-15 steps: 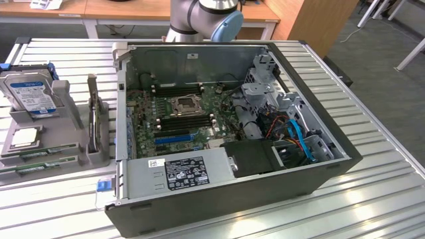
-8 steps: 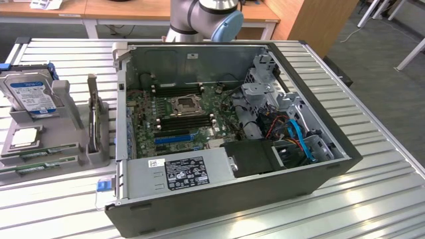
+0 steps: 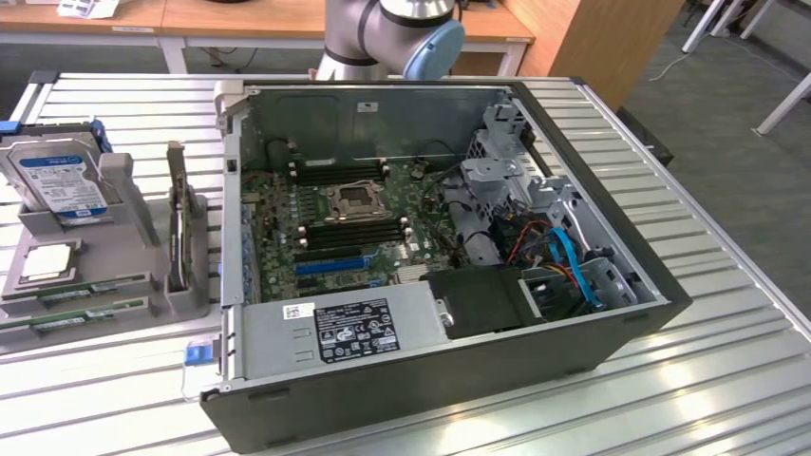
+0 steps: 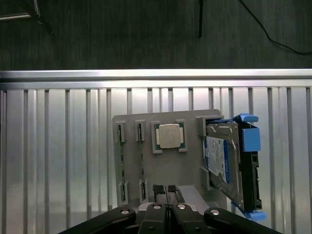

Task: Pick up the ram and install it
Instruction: 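Pick up the ram and move it above insertion slot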

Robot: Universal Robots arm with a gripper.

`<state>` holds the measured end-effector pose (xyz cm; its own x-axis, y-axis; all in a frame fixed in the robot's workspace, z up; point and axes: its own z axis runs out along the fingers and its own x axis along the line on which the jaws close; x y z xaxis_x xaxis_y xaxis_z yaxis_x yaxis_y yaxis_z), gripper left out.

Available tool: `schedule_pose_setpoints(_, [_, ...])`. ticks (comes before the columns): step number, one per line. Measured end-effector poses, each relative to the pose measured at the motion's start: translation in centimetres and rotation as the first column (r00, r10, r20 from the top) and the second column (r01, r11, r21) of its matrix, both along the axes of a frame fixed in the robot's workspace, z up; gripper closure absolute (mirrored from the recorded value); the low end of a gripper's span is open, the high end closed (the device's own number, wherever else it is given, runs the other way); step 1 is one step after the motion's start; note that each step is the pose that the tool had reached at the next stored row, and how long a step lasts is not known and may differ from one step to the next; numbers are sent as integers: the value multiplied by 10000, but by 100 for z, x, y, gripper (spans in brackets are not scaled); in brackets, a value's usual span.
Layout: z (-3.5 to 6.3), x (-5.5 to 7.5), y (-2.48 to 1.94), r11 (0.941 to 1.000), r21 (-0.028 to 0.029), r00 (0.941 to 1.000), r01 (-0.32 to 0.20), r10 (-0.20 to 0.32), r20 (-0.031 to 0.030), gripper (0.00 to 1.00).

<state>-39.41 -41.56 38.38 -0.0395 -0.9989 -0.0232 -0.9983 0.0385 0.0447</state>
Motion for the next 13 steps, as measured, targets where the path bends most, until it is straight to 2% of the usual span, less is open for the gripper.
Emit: schedule_pose_setpoints(13, [0, 0, -12, 10000, -1, 10000, 0, 0, 0, 90])
